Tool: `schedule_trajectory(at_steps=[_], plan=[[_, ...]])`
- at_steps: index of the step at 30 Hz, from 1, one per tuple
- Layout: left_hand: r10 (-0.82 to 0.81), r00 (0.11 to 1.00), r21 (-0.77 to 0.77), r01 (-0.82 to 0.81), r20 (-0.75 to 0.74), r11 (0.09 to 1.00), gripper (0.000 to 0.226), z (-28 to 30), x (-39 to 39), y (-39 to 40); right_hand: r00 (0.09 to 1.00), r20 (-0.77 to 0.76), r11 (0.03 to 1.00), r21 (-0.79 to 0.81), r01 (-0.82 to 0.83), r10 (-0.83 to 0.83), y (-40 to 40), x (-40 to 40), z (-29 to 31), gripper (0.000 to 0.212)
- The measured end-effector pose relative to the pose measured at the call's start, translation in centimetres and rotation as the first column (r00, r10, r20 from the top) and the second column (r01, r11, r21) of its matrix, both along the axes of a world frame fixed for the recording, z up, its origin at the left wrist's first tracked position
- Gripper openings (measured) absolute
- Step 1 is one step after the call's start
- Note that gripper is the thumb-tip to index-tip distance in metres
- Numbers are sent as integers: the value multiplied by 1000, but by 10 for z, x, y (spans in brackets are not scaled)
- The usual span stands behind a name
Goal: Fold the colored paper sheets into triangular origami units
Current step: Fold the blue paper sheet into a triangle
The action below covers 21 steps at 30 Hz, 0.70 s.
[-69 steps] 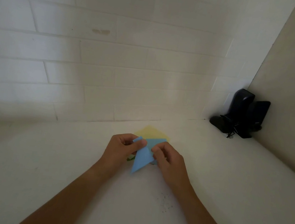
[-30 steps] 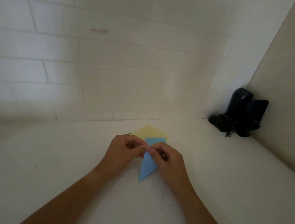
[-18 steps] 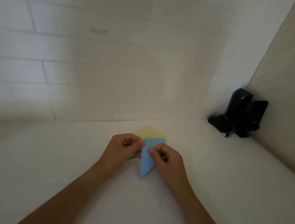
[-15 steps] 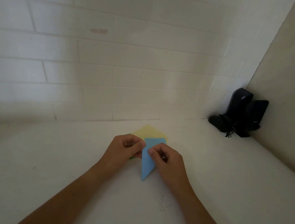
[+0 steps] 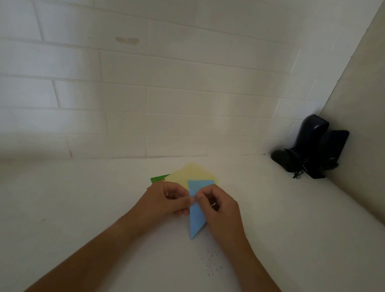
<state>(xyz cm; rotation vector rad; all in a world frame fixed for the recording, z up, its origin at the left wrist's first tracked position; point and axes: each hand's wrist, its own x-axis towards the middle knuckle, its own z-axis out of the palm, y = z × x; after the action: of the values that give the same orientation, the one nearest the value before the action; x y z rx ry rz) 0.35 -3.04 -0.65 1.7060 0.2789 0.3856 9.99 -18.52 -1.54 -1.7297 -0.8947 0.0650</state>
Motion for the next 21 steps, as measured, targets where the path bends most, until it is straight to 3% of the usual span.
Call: schedule_trajectory(at_steps=[7,14,21], plan=[[48,997,12,-49,59,999,11,-2,3,3,1000,-14,1000,8,1,-1,1,-1,1,17],[52,995,271,-75,91,960,17,-10,4,6,999,-37,1000,-4,-20,20,1,-2,1,20],[3,999,373,-22,51,928,17,-7,3,1,999,-36,999,35,-13,15,-1,-2,3,16]])
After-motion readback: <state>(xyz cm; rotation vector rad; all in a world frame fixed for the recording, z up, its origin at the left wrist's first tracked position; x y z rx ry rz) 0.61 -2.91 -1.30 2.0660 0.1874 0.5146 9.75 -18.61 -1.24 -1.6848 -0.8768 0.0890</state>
